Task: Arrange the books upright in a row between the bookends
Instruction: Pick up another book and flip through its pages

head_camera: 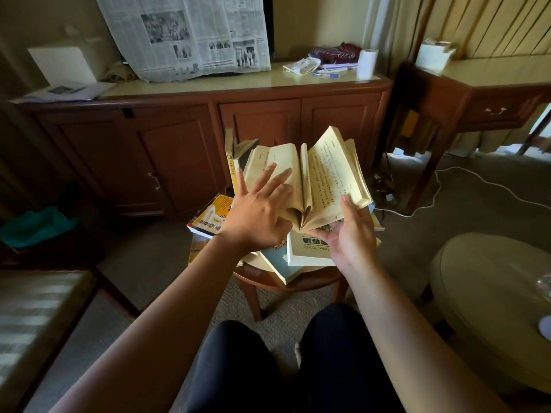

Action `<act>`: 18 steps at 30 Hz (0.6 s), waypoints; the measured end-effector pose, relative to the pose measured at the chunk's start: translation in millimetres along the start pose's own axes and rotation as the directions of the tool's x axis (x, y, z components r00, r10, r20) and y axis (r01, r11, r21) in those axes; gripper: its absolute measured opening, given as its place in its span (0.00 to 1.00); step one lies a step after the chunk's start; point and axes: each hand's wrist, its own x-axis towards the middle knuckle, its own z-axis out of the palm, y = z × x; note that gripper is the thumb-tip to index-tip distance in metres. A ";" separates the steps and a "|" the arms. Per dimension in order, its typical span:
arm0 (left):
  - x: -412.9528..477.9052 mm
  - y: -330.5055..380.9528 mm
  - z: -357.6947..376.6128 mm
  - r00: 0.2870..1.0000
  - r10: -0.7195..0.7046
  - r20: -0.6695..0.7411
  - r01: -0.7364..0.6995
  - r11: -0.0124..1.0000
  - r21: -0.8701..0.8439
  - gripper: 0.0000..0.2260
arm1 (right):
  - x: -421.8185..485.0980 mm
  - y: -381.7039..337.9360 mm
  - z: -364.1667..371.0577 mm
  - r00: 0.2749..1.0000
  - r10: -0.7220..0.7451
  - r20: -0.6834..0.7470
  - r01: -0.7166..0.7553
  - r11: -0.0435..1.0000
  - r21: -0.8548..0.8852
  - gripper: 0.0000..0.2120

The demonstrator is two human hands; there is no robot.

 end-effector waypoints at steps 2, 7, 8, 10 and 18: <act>2.0 -1.5 -1.3 0.998 0.013 0.062 -0.011 0.999 -0.043 0.29 | -1.8 -0.7 -0.1 1.000 0.004 0.005 -0.004 1.000 0.001 0.16; 4.6 -7.5 2.2 0.983 -0.071 0.167 0.065 0.997 0.036 0.32 | 0.2 -5.9 -2.3 1.000 0.004 -0.024 -0.003 1.000 0.031 0.15; 3.7 -9.1 4.8 0.978 -0.063 0.198 0.050 0.996 0.071 0.33 | 1.1 -7.6 -2.5 1.000 -0.005 -0.025 0.006 1.000 0.031 0.13; 1.3 -10.9 8.4 0.969 -0.048 0.243 0.021 0.993 0.114 0.33 | 3.1 -10.5 -2.0 1.000 -0.015 -0.024 0.016 1.000 0.020 0.09; 5.6 -5.9 0.7 0.964 -0.112 0.241 0.115 0.993 0.003 0.23 | 5.6 -6.7 -2.7 1.000 -0.017 0.002 0.017 1.000 0.020 0.17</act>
